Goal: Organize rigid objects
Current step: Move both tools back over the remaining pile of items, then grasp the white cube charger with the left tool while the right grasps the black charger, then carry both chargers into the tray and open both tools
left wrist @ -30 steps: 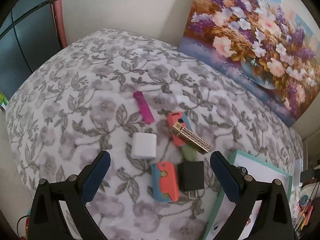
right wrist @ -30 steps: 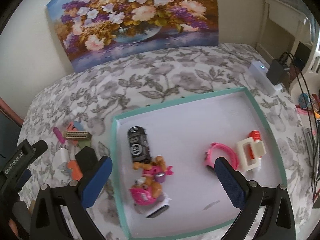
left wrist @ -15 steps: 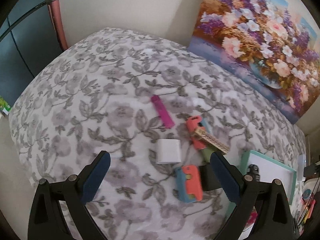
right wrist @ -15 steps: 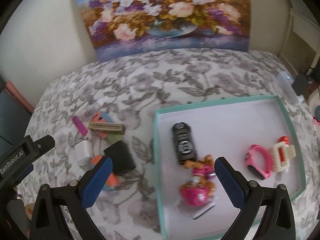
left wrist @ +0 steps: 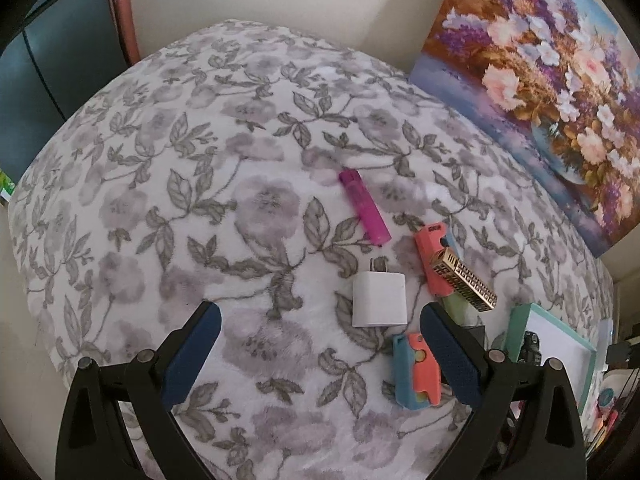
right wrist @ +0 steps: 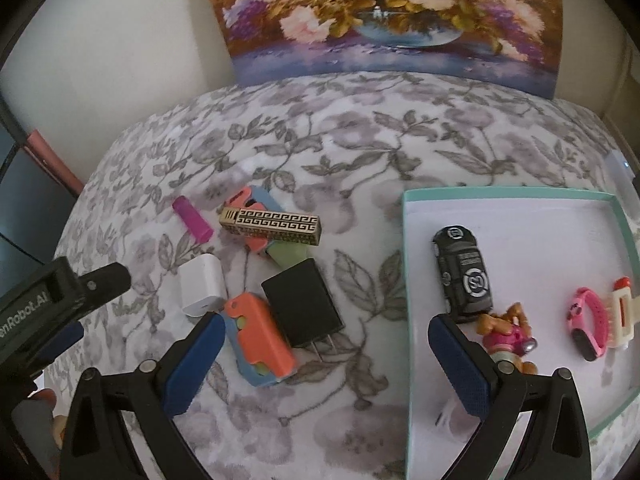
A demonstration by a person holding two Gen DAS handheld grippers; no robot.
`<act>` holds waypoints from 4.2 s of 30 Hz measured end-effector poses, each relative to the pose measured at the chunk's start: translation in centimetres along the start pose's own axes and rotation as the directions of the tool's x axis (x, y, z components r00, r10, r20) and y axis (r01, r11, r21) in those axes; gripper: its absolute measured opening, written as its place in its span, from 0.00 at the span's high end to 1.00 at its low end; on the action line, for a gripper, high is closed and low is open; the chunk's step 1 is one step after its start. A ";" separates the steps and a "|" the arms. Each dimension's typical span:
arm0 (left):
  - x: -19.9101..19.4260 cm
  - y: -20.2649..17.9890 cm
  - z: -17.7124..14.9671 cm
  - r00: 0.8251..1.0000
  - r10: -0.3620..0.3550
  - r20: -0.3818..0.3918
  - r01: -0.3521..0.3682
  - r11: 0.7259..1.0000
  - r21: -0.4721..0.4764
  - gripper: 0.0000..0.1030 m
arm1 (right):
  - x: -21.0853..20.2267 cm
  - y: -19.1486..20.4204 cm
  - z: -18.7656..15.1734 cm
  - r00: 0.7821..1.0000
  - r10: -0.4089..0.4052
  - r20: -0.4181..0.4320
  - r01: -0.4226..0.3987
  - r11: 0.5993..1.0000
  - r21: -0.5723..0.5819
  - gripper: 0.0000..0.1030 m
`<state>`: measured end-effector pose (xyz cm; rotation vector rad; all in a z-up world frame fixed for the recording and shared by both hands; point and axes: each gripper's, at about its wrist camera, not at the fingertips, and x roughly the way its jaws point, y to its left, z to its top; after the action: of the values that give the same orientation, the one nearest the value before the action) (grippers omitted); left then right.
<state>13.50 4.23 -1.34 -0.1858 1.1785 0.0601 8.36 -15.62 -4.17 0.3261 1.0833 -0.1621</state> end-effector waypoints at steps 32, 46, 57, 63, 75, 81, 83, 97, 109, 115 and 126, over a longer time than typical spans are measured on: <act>8.2 -3.9 0.2 0.996 -0.013 -0.087 0.023 0.993 0.115 0.39 | 6.5 1.2 0.8 0.995 -0.065 -0.074 0.061 0.997 -0.052 0.31; 8.7 -5.3 0.2 0.998 0.030 -0.061 -0.018 0.983 0.183 0.54 | 6.5 1.7 0.3 0.991 -0.125 -0.054 0.120 0.988 -0.093 0.44; 8.4 -5.5 0.0 0.997 0.035 -0.065 -0.022 0.979 0.202 0.57 | 5.8 0.1 0.5 0.994 -0.096 -0.061 0.093 0.995 -0.039 0.57; 7.4 -4.9 0.3 0.998 0.024 -0.055 -0.014 0.983 0.184 0.57 | 4.7 -0.2 0.7 0.996 -0.068 -0.051 0.068 0.998 -0.018 0.58; 1.2 -4.5 1.9 0.996 -0.051 0.071 0.040 0.987 0.153 0.58 | 0.2 -0.8 2.5 1.000 0.000 0.028 -0.001 1.000 0.021 0.58; -2.1 -4.9 2.3 0.987 -0.087 0.134 0.066 0.985 0.159 0.58 | -3.0 -2.4 3.6 0.996 0.006 0.086 -0.012 0.997 0.071 0.58; -2.8 -5.3 2.2 0.985 -0.095 0.142 0.071 0.983 0.168 0.58 | -3.4 -3.1 3.9 0.996 -0.003 0.090 -0.005 0.996 0.087 0.58; -4.0 -13.2 -1.7 0.980 -0.181 0.084 0.146 0.937 0.317 0.58 | -3.8 -13.2 3.4 0.993 -0.112 0.036 0.098 0.957 0.274 0.58; -3.2 -20.8 -7.0 0.976 -0.218 0.001 0.191 0.858 0.476 0.57 | -4.9 -20.3 2.3 0.985 -0.171 0.018 0.151 0.912 0.381 0.58; -2.9 -23.1 -8.9 0.975 -0.222 -0.023 0.201 0.828 0.524 0.57 | -5.6 -23.3 1.5 0.980 -0.201 0.009 0.178 0.888 0.424 0.58; -1.4 -24.9 -11.0 0.981 -0.186 -0.059 0.186 0.796 0.575 0.57 | -5.5 -23.6 1.4 0.980 -0.200 0.006 0.179 0.891 0.417 0.58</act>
<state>6.51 -22.07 -1.26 0.2426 1.1218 -0.4754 0.23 -38.47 -2.95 0.5949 1.0263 -0.5789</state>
